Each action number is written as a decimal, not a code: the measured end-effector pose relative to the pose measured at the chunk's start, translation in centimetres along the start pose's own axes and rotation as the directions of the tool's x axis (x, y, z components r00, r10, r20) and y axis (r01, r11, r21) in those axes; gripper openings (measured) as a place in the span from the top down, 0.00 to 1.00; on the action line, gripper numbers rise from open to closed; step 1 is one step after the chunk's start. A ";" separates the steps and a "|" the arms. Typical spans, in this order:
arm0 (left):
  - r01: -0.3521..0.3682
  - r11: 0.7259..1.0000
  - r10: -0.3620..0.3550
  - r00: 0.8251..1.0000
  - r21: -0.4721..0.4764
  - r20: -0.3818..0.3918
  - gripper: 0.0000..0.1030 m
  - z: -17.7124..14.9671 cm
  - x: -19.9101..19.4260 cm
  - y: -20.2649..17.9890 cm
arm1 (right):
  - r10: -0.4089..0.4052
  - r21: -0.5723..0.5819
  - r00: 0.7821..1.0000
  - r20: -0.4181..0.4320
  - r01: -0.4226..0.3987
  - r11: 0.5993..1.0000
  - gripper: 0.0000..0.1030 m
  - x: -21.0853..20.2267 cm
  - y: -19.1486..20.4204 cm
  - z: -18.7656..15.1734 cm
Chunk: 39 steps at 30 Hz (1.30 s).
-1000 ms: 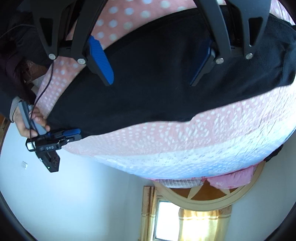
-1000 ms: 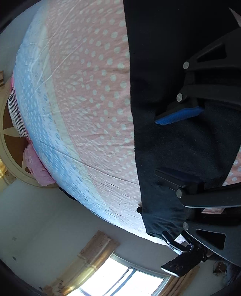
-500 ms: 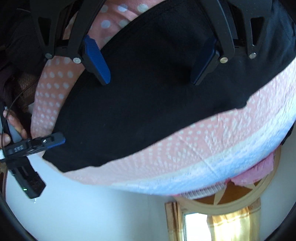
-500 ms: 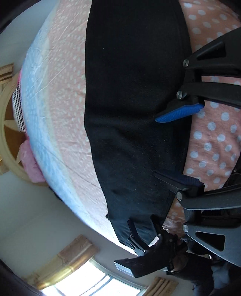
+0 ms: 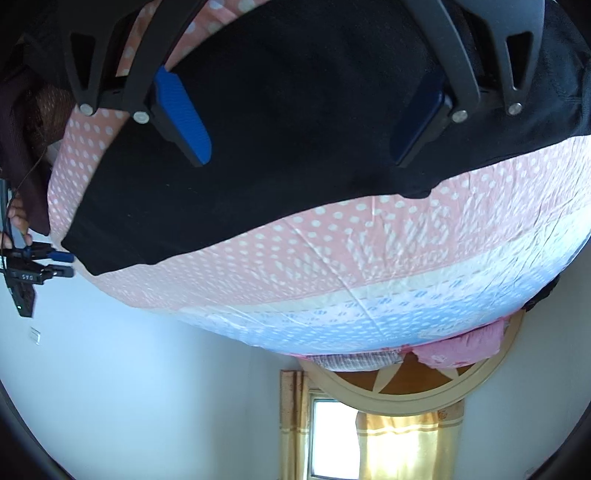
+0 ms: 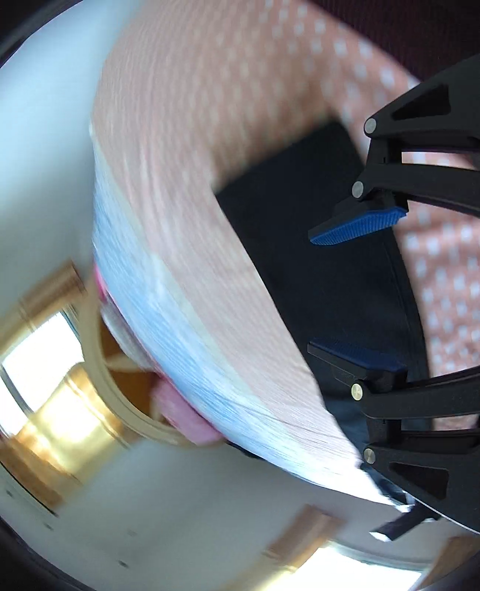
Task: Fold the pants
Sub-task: 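Grasp the black pants' hem end with the right gripper, then lift the hem with the right gripper and fold it over toward the waistband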
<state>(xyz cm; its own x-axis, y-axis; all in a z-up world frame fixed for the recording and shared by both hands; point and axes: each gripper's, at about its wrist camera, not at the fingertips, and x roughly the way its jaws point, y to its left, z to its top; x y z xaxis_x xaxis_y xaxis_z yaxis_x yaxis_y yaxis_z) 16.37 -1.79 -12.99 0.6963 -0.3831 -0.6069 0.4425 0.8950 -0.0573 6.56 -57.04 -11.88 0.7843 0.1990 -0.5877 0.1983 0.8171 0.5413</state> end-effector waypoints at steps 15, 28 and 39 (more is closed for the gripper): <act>-0.021 1.000 0.021 0.999 -0.002 -0.038 0.03 -0.7 1.1 0.2 | -0.008 0.203 0.997 -0.073 0.023 0.979 0.47 1.0 -9.3 -0.3; 0.004 0.999 -0.006 0.999 -0.036 -0.048 0.03 -0.9 1.1 0.4 | 0.028 0.201 0.997 -0.073 -0.013 0.979 0.78 2.4 -8.5 -0.3; 0.018 0.997 -0.018 1.000 -0.077 -0.009 0.03 -1.0 0.5 0.9 | -0.029 0.017 0.998 0.051 0.028 0.999 0.84 0.0 -3.0 -0.2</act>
<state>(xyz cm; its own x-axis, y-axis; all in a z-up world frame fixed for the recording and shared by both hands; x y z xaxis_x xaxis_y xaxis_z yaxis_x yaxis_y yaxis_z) 16.53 -0.93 -14.10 0.6831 -0.3973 -0.6128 0.4099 0.9030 -0.1286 5.85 -59.39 -13.55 0.8070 0.1475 -0.5718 0.2300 0.8134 0.5344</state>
